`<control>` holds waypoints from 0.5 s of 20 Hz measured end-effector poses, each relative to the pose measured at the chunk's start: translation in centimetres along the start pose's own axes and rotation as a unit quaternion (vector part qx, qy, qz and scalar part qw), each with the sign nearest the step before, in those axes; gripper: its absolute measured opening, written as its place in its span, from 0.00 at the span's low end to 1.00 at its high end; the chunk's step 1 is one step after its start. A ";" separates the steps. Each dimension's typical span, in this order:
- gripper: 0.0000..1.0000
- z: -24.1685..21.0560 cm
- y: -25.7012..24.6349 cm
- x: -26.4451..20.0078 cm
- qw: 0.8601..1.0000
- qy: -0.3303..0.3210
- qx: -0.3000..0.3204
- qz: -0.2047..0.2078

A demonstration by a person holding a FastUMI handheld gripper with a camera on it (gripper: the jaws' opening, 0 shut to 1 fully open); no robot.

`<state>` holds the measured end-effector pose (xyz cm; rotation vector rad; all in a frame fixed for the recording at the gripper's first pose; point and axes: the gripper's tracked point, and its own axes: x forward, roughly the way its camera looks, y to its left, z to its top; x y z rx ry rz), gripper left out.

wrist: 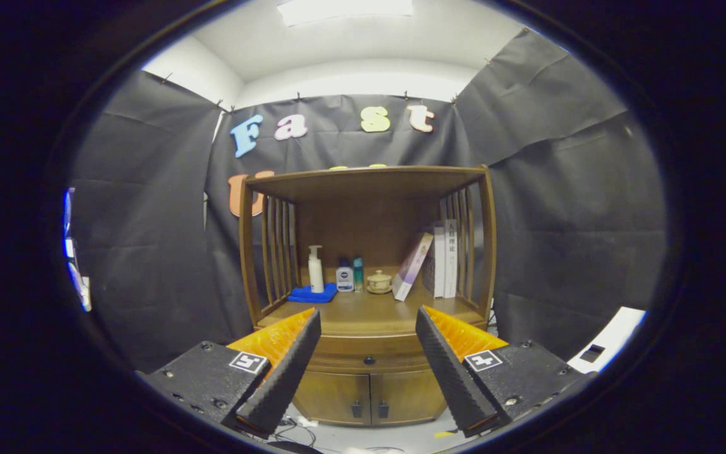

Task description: Pull open the drawer, take out the items inside it, and place them on the countertop above the cabinet.

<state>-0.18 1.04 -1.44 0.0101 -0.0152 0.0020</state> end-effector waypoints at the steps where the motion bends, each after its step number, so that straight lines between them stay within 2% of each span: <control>1: 0.99 -0.3 0.2 0.5 1.000 0.001 0.001 0.003; 10: 0.99 -5.5 -0.2 6.6 1.000 0.006 0.009 0.004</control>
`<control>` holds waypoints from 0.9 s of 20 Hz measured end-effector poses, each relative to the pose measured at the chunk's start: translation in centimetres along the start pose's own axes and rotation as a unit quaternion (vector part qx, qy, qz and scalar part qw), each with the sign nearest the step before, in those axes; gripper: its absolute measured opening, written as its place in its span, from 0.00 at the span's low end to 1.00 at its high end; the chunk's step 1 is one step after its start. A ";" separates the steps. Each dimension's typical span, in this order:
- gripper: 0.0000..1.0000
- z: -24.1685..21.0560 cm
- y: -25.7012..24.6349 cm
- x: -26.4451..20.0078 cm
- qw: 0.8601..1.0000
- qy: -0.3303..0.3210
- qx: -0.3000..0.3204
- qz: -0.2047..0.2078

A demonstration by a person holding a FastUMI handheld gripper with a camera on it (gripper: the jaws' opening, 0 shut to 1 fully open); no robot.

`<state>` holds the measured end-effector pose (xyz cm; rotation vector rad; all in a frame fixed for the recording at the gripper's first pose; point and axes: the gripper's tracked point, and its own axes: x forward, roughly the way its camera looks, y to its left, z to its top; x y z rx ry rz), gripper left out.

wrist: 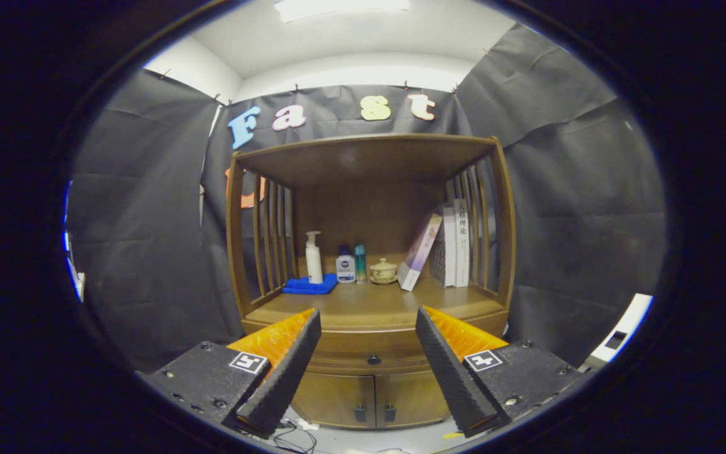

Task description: Pull open the drawer, take out the items inside it, and place them on the countertop above the cabinet.

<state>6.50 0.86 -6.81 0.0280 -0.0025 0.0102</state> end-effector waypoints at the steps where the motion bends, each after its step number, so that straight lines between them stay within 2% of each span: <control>1: 0.99 -0.9 -0.1 0.9 1.000 0.002 0.001 0.000; 13: 0.99 -12.4 -1.3 10.8 0.998 0.053 -0.016 -0.014; 18: 0.91 -16.2 -2.4 13.7 0.997 0.076 -0.022 -0.020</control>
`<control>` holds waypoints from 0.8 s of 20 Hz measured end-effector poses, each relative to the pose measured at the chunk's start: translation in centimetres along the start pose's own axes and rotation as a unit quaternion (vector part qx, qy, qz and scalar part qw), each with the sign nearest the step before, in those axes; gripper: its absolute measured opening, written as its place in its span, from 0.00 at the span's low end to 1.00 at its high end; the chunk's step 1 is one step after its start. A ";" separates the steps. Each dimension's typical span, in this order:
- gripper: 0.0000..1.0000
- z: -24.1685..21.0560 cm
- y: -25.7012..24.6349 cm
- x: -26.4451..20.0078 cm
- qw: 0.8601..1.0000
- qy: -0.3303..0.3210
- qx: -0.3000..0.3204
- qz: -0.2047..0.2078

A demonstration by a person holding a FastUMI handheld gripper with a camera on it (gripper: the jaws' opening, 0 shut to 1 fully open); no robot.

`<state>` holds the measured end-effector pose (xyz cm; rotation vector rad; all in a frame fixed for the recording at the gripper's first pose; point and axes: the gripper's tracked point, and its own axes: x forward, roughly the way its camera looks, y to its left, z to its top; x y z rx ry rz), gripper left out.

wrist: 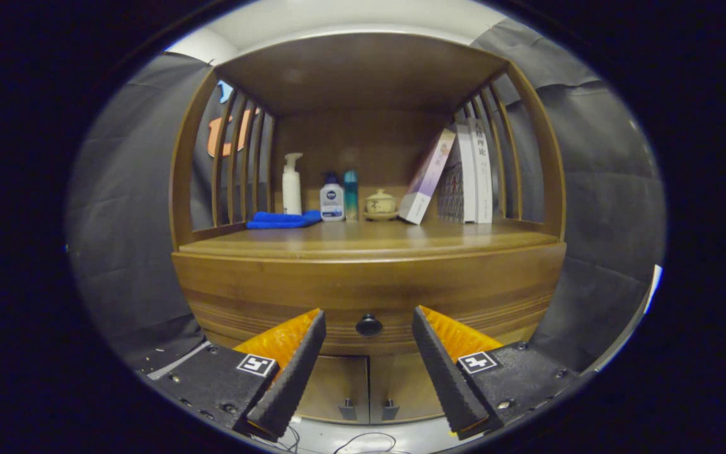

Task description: Pull open the drawer, take out the items inside it, and place them on the countertop above the cabinet.

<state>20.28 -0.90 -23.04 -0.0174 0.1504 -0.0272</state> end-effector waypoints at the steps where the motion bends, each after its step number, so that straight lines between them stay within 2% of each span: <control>1: 0.90 -0.5 0.2 0.3 1.000 0.003 -0.004 -0.002; 4: 0.86 -1.4 0.3 0.7 1.000 0.013 -0.002 -0.006; 9: 0.65 -2.3 0.2 2.3 0.999 0.028 0.017 -0.003; 14: 0.56 -2.7 0.3 3.1 0.999 0.039 0.037 0.001; 16: 0.46 -2.7 0.2 3.4 0.999 0.039 0.037 -0.003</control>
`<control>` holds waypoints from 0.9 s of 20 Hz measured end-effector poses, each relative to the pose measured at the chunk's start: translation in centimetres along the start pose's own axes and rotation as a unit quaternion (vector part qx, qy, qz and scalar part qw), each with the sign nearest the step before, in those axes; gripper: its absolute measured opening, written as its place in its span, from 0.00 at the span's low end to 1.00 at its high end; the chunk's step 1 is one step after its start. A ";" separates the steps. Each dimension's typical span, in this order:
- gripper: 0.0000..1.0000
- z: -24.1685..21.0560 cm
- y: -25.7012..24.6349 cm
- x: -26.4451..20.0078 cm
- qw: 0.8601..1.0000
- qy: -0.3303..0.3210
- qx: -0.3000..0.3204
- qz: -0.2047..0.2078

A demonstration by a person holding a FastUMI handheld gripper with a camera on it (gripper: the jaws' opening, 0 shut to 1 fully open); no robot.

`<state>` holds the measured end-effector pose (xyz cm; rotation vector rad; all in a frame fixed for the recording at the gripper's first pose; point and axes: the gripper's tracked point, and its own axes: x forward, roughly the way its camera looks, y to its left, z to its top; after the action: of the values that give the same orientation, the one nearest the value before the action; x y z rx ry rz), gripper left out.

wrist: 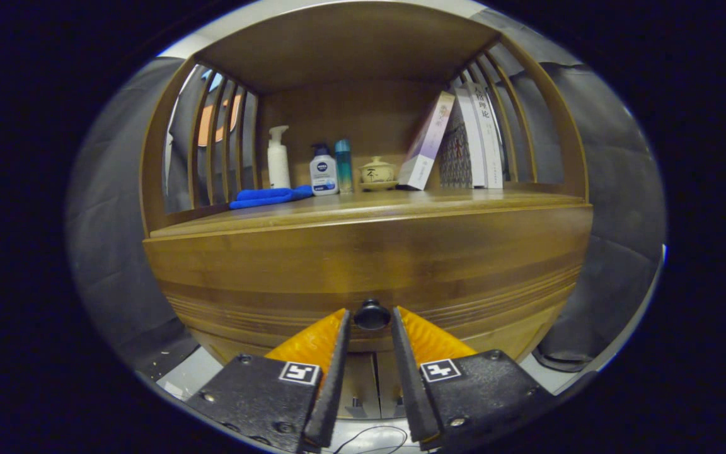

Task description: Pull open the drawer, take out the items inside it, and place them on the countertop above the cabinet.

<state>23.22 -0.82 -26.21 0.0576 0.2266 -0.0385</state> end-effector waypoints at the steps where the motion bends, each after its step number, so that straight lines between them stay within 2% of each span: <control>1: 0.43 -0.1 -0.2 0.2 1.000 0.000 -0.001 -0.004; 9: 0.28 -0.2 -0.5 0.3 1.000 0.000 -0.007 -0.011; 18: 0.25 -0.5 -0.5 0.0 1.000 0.009 -0.005 -0.004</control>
<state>23.04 -1.27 -26.73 0.0471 0.2441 -0.0452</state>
